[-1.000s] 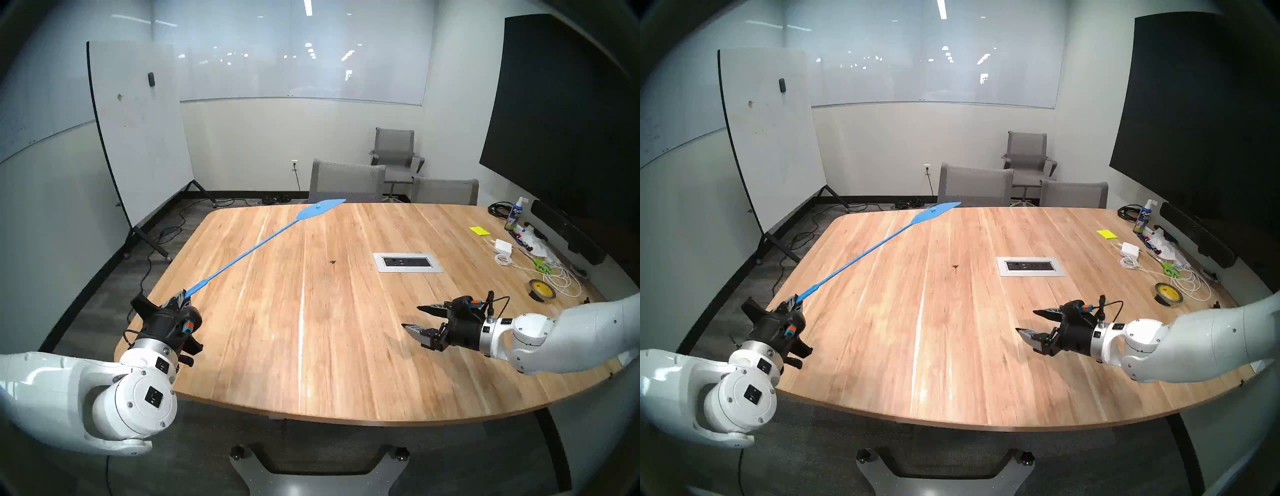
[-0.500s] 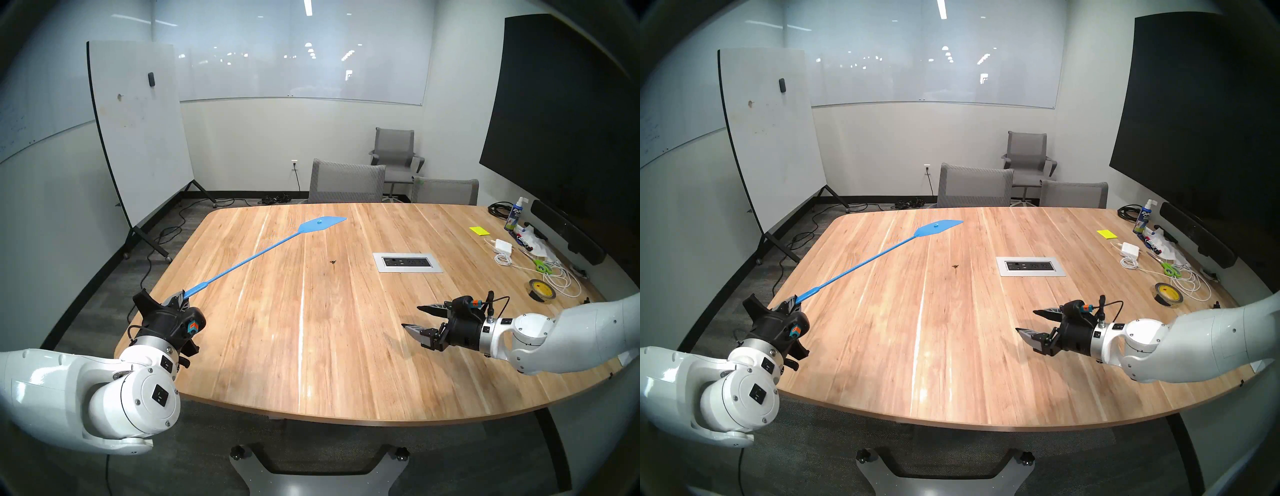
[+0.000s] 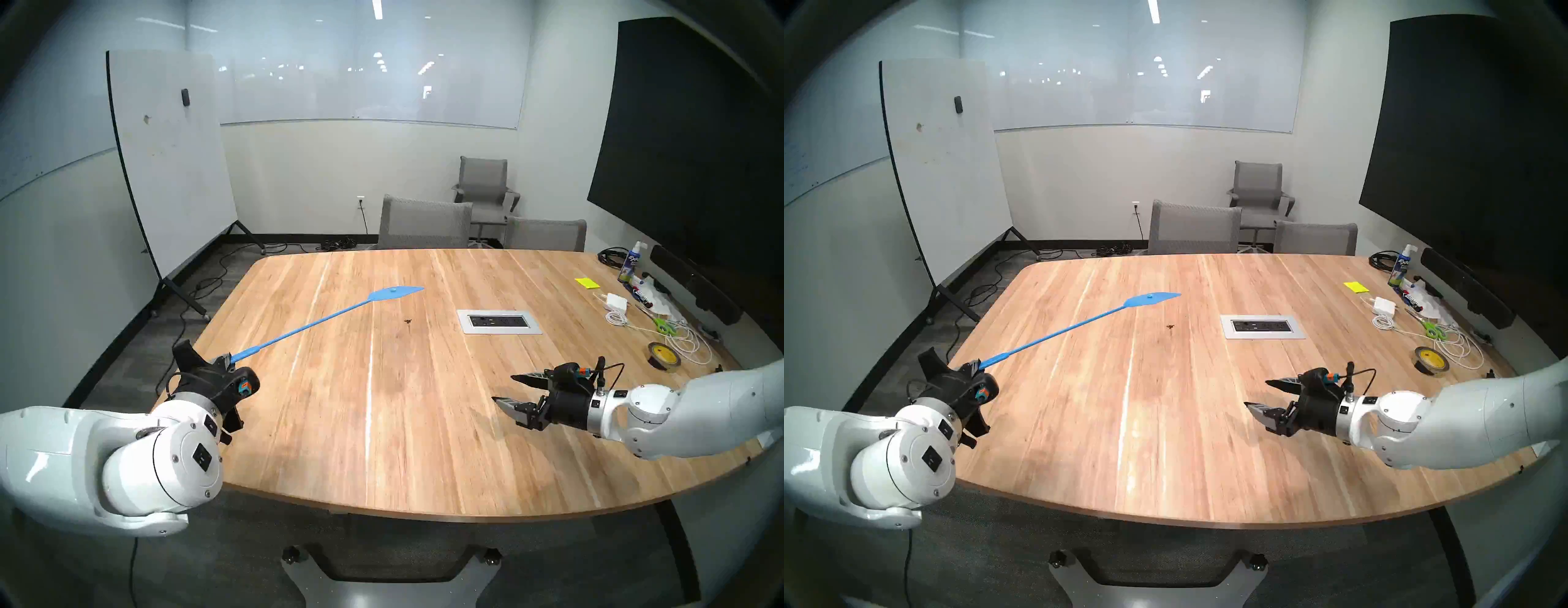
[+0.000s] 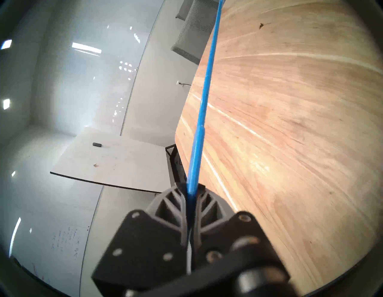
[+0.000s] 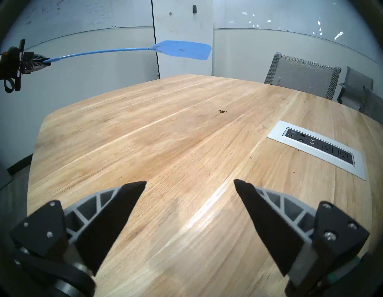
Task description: Swat a bug on table
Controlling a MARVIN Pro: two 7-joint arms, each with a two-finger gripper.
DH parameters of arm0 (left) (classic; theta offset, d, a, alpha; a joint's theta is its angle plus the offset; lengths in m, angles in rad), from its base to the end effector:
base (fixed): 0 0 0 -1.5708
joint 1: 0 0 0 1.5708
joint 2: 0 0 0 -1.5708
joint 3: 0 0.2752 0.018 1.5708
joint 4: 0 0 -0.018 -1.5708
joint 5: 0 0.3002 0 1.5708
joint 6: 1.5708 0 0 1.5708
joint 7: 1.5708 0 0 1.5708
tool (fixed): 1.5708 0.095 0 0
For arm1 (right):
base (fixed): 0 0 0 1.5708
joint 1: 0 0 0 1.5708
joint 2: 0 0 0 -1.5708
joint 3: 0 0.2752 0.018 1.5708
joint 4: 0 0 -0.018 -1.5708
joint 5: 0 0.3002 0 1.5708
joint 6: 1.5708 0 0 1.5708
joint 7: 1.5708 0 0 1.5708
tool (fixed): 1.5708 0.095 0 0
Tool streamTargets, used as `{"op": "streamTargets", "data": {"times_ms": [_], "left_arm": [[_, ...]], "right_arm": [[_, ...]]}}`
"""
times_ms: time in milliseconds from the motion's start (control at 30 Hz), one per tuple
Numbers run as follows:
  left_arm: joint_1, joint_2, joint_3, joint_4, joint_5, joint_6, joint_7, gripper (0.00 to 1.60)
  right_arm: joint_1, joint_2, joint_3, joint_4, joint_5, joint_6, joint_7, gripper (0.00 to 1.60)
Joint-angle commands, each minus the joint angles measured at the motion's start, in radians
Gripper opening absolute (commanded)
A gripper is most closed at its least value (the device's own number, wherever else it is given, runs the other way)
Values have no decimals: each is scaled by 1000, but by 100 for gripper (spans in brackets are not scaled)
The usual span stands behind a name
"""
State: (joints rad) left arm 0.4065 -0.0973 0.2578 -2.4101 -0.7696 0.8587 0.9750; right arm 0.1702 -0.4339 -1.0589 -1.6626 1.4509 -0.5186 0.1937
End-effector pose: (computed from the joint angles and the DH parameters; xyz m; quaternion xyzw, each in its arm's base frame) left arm 0.2745 0.0628 -0.1764 -0.7129 0.3962 -0.4254 0.3923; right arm 0.3602 -0.1151 -0.2676 -0.7738 -0.3079 -0.5140 0.2056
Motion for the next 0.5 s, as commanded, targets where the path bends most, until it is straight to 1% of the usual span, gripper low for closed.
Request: {"op": "streamTargets", "data": {"times_ms": [0,200,333,467], "left_arm": [[-69,-3,-55,-21,-19,98,-19,0],[-106,-3,-87,-10,-46,101,-109,0],[-118,-3,-95,-6,-56,101,-128,0],[-140,-3,-103,-1,-71,101,-173,0]], "right_arm": [[13,-1,9,3,-2,-4,0,160],[14,-1,10,3,-3,-5,1,160],[14,-1,10,3,-3,-5,1,160],[14,-1,10,3,-4,-5,1,160]]}}
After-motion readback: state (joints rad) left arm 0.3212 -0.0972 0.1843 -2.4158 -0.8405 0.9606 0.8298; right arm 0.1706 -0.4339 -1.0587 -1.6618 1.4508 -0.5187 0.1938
